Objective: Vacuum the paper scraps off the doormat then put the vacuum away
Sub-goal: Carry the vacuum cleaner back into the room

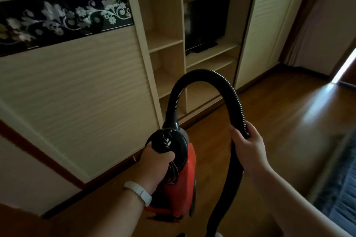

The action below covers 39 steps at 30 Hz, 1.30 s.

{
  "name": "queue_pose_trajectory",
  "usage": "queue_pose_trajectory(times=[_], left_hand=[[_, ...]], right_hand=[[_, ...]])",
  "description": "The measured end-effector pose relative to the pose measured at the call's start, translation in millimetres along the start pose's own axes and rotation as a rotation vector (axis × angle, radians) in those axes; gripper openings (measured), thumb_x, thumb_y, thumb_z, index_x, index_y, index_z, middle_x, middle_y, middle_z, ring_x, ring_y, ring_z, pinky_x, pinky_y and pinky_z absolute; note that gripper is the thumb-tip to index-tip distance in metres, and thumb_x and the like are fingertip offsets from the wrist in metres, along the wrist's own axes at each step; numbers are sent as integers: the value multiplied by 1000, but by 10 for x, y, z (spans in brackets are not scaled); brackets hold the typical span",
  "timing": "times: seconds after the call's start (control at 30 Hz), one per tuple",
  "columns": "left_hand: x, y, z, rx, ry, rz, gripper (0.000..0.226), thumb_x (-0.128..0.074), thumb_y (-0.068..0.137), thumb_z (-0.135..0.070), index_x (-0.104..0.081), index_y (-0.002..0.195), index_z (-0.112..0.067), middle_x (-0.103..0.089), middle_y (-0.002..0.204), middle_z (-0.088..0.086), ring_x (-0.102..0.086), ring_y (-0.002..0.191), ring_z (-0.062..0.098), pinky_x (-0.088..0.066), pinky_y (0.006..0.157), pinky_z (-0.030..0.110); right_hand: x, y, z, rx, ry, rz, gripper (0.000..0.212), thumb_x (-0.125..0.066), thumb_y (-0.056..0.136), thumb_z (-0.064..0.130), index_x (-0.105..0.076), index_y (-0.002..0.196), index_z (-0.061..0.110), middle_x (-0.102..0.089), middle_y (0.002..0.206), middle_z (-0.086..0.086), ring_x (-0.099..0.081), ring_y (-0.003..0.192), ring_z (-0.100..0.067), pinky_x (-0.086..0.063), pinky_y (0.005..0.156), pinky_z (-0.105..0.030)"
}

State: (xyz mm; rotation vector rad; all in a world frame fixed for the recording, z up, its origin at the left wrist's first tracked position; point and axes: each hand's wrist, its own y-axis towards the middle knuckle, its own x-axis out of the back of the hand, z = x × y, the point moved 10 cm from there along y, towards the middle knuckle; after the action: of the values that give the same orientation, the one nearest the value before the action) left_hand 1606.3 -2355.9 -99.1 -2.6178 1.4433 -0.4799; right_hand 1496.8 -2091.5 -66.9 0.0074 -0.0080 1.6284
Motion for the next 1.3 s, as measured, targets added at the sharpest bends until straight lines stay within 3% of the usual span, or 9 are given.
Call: queue_pose_trajectory(times=[0.13, 0.27, 0.5, 0.8, 0.93, 1.0, 1.1, 1.23, 1.3], left_hand=[[-430, 569, -359, -15, 18, 2, 27, -63, 73, 3, -64, 93, -14, -67, 76, 3, -64, 66, 14, -46, 51, 23], [-890, 1085, -668, -63, 58, 49, 23, -62, 70, 2, -63, 87, -14, -61, 70, 5, -59, 62, 20, -48, 57, 33], [-1648, 2106, -1016, -62, 46, 189, 15, -60, 71, 6, -55, 85, 7, -54, 68, 9, -53, 63, 24, -42, 55, 34], [-2793, 3786, -1432, -99, 72, 481, 11, -59, 68, 6, -53, 78, 7, -54, 68, 9, -52, 64, 27, -43, 58, 37], [-3250, 4495, -1806, -135, 120, 563, 21, -59, 63, 2, -56, 83, 3, -55, 65, 10, -54, 57, 33, -45, 56, 37], [-3496, 4719, -2020, -171, 137, 617, 18, -58, 65, 5, -53, 82, 8, -51, 61, 9, -49, 52, 23, -40, 50, 28], [-3799, 5015, -2314, -236, 189, 671, 13, -58, 67, 7, -50, 71, -3, -45, 53, 1, -41, 41, 10, -33, 38, 20], [-4232, 5557, -2514, -292, 259, 674, 17, -63, 52, -19, -55, 67, -17, -55, 57, -1, -53, 51, 20, -43, 49, 33], [-4451, 5779, -2579, -294, 293, 666, 16, -65, 55, -18, -60, 71, -19, -62, 61, 0, -59, 56, 19, -48, 53, 36]], right_hand=[[81, 709, 22, -32, 32, -5, 18, -66, 92, 27, -63, 110, 24, -60, 69, -6, -57, 59, -23, -50, 51, -34], [309, 1340, 66, -34, 2, -55, 15, -66, 92, 29, -64, 106, 26, -60, 69, -5, -58, 58, -21, -51, 51, -33], [597, 2271, 72, -22, -50, -176, 18, -68, 91, 21, -63, 107, 29, -60, 66, -3, -57, 51, -14, -49, 45, -25], [863, 3700, 80, 20, -196, -445, 12, -69, 90, 19, -66, 100, 25, -61, 67, -8, -57, 57, -23, -49, 54, -37], [979, 4212, 348, 88, -325, -576, 11, -69, 90, 20, -64, 97, 25, -63, 66, -7, -57, 52, -15, -46, 45, -21], [1108, 4385, 430, 102, -355, -651, 10, -69, 91, 18, -63, 97, 22, -61, 64, -3, -55, 48, -10, -43, 42, -16], [1302, 4582, 449, 99, -346, -766, 11, -70, 90, 17, -64, 93, 26, -60, 58, 4, -54, 45, -7, -43, 43, -16], [1365, 5007, 430, 89, -331, -787, 7, -69, 91, 18, -64, 95, 21, -57, 58, 6, -52, 46, -3, -42, 45, -16], [1390, 5242, 425, 101, -322, -795, 8, -69, 91, 16, -65, 96, 19, -56, 58, 9, -48, 46, 1, -40, 45, -12]])
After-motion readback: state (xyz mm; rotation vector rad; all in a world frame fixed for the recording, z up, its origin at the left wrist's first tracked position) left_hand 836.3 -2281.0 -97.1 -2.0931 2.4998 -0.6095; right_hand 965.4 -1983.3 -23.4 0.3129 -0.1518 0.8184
